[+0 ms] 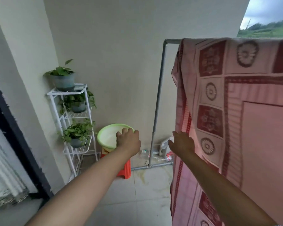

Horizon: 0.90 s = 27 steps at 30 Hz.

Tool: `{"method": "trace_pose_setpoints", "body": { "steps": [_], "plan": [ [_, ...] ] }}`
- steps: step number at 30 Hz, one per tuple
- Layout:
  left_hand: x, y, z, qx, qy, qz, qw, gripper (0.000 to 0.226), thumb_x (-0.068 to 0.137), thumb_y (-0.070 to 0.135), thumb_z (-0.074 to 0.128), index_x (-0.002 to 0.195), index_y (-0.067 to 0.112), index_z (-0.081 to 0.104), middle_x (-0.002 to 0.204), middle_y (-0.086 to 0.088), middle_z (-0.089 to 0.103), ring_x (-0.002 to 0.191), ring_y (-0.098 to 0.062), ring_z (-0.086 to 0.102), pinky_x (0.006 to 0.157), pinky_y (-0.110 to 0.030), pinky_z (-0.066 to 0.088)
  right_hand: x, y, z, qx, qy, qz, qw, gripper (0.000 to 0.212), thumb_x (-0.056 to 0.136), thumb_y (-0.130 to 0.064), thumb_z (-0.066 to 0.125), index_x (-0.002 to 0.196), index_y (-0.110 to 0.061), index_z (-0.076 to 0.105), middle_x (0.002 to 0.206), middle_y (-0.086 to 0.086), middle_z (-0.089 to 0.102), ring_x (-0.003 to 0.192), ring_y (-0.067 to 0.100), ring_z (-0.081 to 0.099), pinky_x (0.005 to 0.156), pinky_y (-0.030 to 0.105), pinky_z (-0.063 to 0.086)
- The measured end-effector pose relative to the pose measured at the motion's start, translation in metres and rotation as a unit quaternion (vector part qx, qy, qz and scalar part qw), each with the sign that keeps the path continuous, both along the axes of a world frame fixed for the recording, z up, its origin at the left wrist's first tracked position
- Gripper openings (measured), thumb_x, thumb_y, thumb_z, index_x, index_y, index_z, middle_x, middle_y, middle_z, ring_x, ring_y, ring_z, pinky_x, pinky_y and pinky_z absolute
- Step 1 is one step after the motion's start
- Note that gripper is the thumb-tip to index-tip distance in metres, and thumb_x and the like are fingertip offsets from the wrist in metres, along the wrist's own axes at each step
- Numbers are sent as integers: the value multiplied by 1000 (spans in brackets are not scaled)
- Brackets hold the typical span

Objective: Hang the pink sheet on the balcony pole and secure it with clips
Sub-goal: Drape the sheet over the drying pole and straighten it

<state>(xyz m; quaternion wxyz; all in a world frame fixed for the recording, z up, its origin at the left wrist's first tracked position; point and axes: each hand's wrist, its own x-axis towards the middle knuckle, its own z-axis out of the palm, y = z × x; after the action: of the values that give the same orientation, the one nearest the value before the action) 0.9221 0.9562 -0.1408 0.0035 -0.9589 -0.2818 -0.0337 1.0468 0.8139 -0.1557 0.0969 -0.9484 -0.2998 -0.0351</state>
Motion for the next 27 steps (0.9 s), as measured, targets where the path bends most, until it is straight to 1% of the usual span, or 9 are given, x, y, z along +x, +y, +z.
{"method": "trace_pose_setpoints", "body": {
  "steps": [5,11,16,17,19,20,22,24,27],
  "plan": [
    [102,105,-7,-4,5,-81,997,42,91,36,40,124,11,42,131,-12,45,125,-30,36,100,-42,32,86,92,-8,29,-11,-63,998,50,89,-35,42,133,-13,32,139,10,38,127,27,35,102,39,33],
    [235,174,-5,-27,14,-206,978,46,92,39,38,128,10,38,134,-13,43,125,-30,37,100,-41,32,165,143,-14,64,-62,-156,984,49,84,-36,51,124,-8,44,131,14,48,120,29,43,97,39,41],
    [340,191,-12,-17,-12,-304,953,47,92,41,38,128,11,38,133,-11,45,124,-29,40,98,-41,36,217,159,-8,112,-127,-236,957,51,76,-33,62,118,-7,50,116,16,59,103,33,56,87,41,49],
    [361,193,-14,-19,-18,-320,947,48,92,42,38,128,11,38,133,-11,45,124,-29,40,98,-41,36,227,161,-7,120,-145,-259,947,52,73,-33,66,114,-5,52,109,17,63,96,33,61,82,40,52],
    [397,194,-11,-33,-34,-343,938,51,91,45,37,129,11,37,134,-12,45,124,-29,42,99,-41,38,245,166,-6,114,-172,-308,929,53,64,-37,74,101,-3,57,87,18,68,74,30,66,66,37,56],
    [415,195,-7,-48,-43,-350,935,52,91,46,36,129,10,37,133,-12,46,123,-30,43,99,-41,38,254,167,-6,106,-182,-334,919,54,60,-39,76,96,-2,58,78,16,68,66,28,65,60,34,55],
    [446,198,1,-89,-59,-362,926,56,91,49,35,129,9,36,131,-13,48,121,-30,45,98,-41,40,271,172,-3,100,-183,-382,900,54,59,-44,75,90,-3,58,70,15,66,59,26,63,56,31,53],
    [471,200,6,-161,-75,-360,916,59,90,50,36,132,7,35,132,-15,48,122,-31,44,100,-41,38,282,175,-2,104,-205,-407,884,45,64,-45,70,81,-5,58,63,13,65,54,25,60,53,29,51],
    [503,206,12,-297,-87,-340,888,62,91,46,38,135,2,32,135,-19,47,126,-31,43,103,-37,35,287,185,1,103,-255,-419,865,34,73,-43,48,67,-10,52,52,6,59,45,23,56,47,25,46]
  ]
}}
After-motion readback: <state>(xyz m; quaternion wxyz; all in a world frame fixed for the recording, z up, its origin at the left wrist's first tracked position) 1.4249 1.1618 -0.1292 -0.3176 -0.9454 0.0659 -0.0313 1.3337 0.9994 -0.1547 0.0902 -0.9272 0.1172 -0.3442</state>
